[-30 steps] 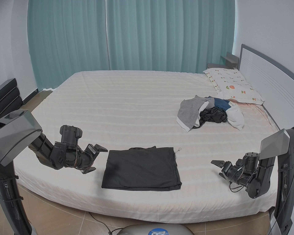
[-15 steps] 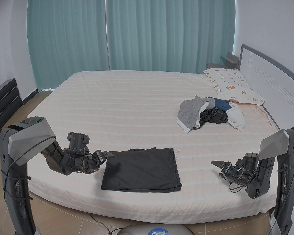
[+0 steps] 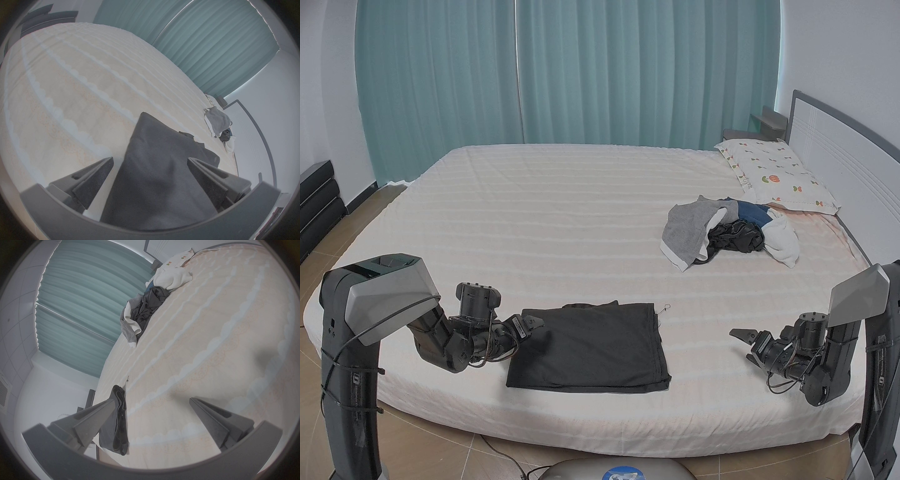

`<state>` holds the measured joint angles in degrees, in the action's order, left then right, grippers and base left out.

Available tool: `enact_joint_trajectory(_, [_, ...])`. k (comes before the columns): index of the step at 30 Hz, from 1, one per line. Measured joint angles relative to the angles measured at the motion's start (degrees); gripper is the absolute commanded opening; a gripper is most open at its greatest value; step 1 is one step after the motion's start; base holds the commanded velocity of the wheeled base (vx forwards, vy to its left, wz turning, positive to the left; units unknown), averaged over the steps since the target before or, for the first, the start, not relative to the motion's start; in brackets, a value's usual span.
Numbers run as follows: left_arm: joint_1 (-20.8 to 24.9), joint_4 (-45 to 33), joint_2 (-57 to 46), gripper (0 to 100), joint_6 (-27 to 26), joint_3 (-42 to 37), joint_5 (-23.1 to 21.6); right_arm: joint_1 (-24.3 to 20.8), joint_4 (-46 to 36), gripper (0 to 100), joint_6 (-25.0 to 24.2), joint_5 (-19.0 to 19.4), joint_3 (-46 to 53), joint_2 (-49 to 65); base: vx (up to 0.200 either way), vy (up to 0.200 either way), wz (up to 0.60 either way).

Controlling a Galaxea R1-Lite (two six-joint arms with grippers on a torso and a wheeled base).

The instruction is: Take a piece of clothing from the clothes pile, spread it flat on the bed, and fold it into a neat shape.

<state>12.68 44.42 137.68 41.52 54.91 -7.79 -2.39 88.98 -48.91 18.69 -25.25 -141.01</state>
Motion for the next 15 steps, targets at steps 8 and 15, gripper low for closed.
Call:
enact_joint_trajectory(8, [1.0,1.6,2.6,100,-1.6,1.0,3.1,-0.1,0.0,100,0.0,0.0,-0.2,-0.1,0.0,0.0,0.0])
enact_joint_trajectory(15, [0.9,2.4,3.5,0,-1.2,1.3,3.1,-0.1,0.0,100,0.0,-0.1,-0.2,-0.1,0.0,0.0,0.0])
